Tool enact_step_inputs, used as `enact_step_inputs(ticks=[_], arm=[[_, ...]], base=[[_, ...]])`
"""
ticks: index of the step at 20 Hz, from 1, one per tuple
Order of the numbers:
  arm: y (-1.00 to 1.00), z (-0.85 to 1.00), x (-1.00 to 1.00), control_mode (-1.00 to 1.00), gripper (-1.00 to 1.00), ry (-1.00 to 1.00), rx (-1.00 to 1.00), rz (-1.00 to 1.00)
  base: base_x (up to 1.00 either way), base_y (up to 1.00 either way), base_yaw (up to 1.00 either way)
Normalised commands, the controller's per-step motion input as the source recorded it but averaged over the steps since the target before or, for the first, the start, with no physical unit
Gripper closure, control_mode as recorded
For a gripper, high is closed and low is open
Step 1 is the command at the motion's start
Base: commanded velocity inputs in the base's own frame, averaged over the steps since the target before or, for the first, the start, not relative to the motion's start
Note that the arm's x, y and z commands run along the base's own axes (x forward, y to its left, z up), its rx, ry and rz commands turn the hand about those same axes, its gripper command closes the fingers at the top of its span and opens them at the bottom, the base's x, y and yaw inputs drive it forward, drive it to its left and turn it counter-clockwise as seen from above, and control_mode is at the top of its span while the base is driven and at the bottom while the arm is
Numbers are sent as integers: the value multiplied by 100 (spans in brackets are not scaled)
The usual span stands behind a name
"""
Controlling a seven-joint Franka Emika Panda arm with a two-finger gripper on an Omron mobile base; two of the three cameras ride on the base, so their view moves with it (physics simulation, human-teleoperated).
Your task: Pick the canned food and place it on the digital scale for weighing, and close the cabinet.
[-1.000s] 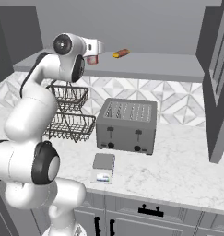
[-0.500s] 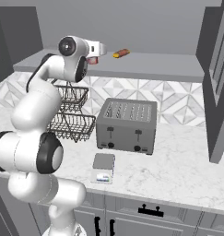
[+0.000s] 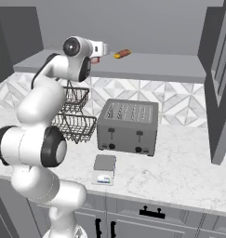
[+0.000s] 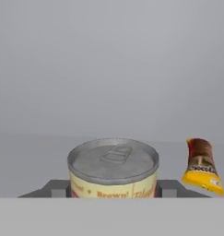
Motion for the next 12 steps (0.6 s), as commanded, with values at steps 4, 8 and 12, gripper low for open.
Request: enact_step_inputs(ticks=[4,8,12], arm=[[-2,-2,5,-100,100,0,0,0],[-4,0,-22,-100,100,-3,0,0],[-1,0,-99,-100,100,-23,3,0]], base=[[0,0,0],[0,0,0],[0,0,0]])
